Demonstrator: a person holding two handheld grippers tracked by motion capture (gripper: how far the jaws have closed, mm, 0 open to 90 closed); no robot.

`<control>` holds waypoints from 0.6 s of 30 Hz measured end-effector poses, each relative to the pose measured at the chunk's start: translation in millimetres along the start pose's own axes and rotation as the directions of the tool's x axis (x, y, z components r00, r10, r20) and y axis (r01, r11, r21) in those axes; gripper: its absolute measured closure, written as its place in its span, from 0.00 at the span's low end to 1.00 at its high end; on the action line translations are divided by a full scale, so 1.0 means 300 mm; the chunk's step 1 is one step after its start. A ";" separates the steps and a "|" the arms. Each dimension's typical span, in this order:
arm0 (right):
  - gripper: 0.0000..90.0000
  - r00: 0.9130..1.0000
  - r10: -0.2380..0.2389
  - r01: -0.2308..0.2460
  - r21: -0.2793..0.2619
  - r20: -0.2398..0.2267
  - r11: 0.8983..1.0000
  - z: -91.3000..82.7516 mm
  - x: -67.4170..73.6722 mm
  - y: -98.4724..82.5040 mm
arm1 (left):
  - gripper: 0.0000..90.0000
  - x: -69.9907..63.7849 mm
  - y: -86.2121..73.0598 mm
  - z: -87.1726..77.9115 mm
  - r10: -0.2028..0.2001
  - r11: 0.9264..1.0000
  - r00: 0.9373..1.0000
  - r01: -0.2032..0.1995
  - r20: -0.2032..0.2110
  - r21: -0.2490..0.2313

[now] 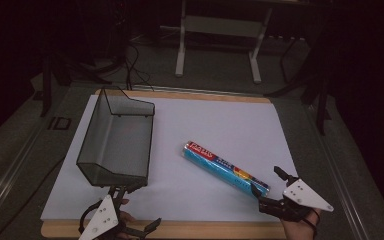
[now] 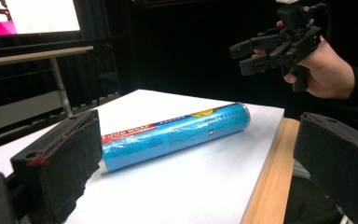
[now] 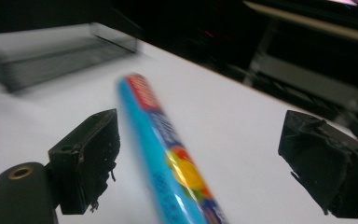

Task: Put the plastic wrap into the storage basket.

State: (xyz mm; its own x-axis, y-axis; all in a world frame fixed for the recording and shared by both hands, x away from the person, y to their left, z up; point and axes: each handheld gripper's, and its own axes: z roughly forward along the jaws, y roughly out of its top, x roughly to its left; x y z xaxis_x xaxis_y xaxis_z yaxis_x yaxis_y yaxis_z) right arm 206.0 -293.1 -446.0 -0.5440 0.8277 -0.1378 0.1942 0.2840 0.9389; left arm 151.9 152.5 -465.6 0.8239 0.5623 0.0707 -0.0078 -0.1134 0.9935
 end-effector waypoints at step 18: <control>0.14 0.997 -0.012 0.010 -0.023 -0.083 1.000 0.017 -0.027 -0.006 | 0.02 -0.003 -0.001 0.006 -0.003 1.000 1.000 0.003 0.027 0.013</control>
State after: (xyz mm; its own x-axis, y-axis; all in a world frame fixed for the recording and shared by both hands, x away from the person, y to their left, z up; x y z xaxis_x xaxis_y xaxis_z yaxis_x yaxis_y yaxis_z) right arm 214.2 -297.9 -448.0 -0.6119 0.7813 -0.1226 0.1695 0.2809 0.9446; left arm 152.1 150.5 -466.1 0.8390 0.5402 0.0654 0.0014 -0.1222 0.9925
